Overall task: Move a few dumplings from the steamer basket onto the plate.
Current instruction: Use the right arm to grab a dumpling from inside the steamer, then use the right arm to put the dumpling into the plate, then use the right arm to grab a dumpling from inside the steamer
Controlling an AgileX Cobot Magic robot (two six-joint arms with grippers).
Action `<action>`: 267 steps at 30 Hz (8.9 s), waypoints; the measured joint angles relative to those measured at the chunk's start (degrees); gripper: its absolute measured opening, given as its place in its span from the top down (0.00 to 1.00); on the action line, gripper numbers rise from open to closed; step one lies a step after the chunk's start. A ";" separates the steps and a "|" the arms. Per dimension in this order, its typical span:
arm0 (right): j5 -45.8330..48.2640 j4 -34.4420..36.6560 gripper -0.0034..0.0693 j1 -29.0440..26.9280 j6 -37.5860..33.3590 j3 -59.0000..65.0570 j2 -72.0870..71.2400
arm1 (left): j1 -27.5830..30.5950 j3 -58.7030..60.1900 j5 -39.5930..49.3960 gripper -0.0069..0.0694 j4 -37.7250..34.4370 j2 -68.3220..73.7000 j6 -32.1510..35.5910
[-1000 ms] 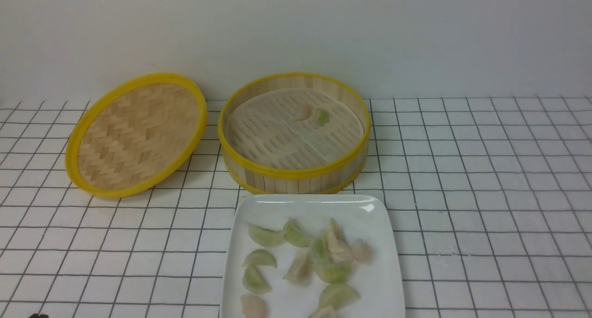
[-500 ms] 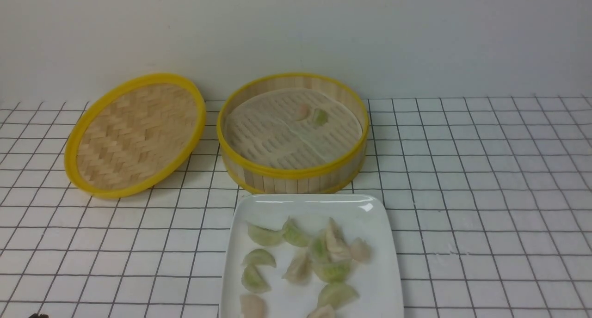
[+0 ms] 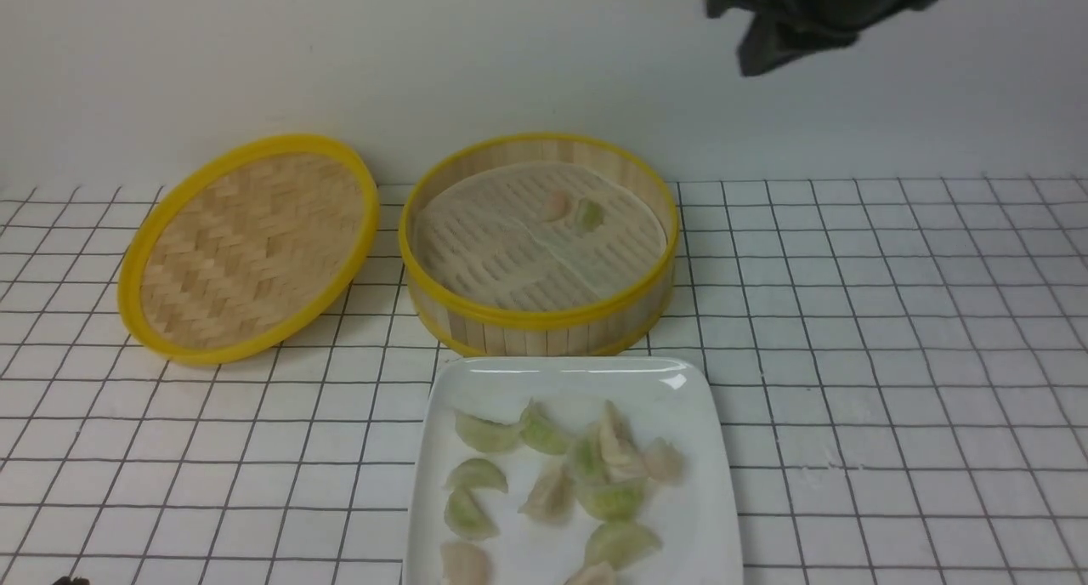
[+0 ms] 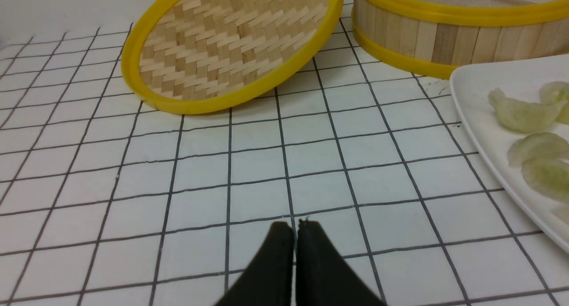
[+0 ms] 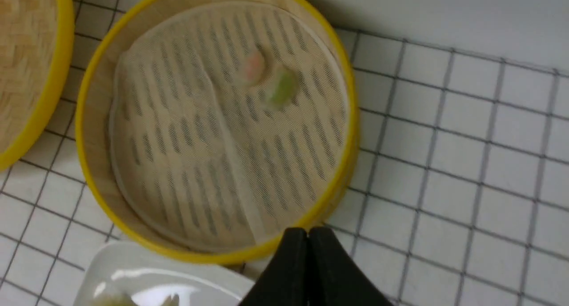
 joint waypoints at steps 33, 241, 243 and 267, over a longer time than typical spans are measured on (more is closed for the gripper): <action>0.48 -8.38 0.35 6.64 1.21 -36.39 40.59 | 0.00 0.00 0.00 0.92 0.00 0.00 0.00; -11.88 -2.98 0.33 2.59 -20.97 -26.55 38.45 | 0.00 0.00 0.07 0.92 0.00 0.00 0.00; -13.72 -2.59 0.33 2.55 -23.12 -26.55 39.31 | 0.00 0.00 0.07 0.92 0.00 0.00 0.00; -18.62 10.18 0.39 -0.08 -34.38 -26.61 42.48 | 0.00 0.00 0.07 0.92 0.00 0.00 0.00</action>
